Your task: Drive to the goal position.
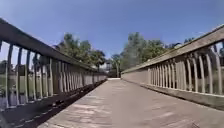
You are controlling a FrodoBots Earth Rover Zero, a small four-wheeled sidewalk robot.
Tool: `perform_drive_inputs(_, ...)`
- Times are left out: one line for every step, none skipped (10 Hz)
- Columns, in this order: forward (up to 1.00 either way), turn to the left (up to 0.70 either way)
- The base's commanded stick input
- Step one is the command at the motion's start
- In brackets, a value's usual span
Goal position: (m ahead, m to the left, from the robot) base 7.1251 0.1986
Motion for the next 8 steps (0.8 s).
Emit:
perform_drive_inputs(0.70,0.00)
perform_drive_inputs(0.70,0.00)
perform_drive_inputs(0.70,0.00)
perform_drive_inputs(0.70,0.00)
perform_drive_inputs(0.70,0.00)
perform_drive_inputs(0.70,0.00)
perform_drive_inputs(0.70,0.00)
perform_drive_inputs(0.70,0.00)
